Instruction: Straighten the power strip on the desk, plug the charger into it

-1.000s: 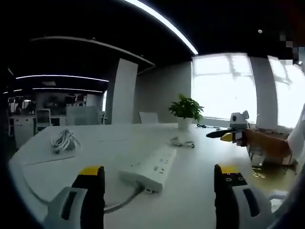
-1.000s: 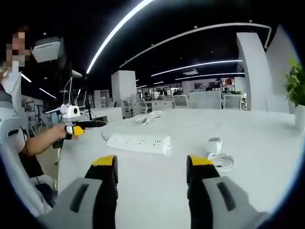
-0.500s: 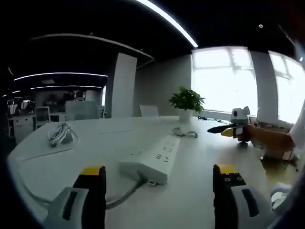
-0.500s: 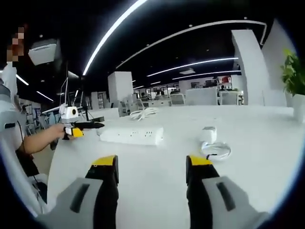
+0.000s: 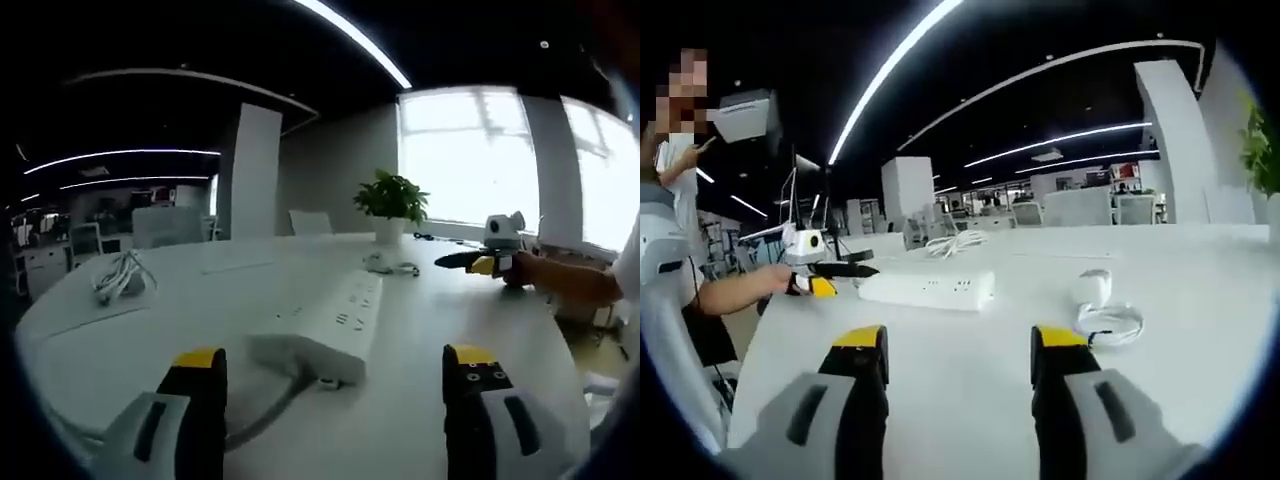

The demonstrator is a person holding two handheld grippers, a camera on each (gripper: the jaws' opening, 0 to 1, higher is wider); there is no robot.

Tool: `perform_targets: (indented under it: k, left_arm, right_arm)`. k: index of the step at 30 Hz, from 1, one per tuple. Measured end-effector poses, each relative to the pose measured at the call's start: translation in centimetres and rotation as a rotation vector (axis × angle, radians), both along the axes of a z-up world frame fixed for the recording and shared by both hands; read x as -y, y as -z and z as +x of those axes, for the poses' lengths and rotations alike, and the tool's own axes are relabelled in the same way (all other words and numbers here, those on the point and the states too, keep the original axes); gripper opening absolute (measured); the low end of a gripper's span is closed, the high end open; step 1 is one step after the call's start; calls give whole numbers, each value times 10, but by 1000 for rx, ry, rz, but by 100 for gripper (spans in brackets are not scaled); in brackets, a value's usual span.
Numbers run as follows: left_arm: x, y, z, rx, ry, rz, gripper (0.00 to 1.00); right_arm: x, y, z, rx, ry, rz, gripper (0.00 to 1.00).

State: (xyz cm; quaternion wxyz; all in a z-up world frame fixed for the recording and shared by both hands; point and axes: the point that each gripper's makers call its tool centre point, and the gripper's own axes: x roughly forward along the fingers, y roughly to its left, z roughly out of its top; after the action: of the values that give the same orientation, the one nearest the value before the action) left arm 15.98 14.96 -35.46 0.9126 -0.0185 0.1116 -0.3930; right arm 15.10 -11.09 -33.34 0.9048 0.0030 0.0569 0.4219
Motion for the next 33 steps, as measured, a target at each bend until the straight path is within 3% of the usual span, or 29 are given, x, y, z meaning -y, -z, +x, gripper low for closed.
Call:
perform_targets:
  k: [4, 8, 13, 21, 25, 33]
  left_arm:
    - [3, 2, 0, 8, 9, 10, 90]
    - [3, 4, 1, 21, 16, 35, 90]
    - [2, 1, 11, -8, 2, -17, 89]
    - [7, -4, 8, 49, 7, 7, 86]
    - [7, 4, 9, 51, 9, 56, 86]
    - [9, -1, 12, 55, 3, 27, 88]
  right_arm:
    - [-3, 12, 1, 0, -1, -77, 56]
    - [-8, 14, 0, 6, -17, -102, 56]
    - [-11, 17, 2, -24, -15, -100, 57]
    - [-12, 19, 8, -21, -7, -112, 56]
    - [-15, 18, 8, -11, -13, -116, 56]
    - [-17, 17, 13, -3, -23, -112, 56]
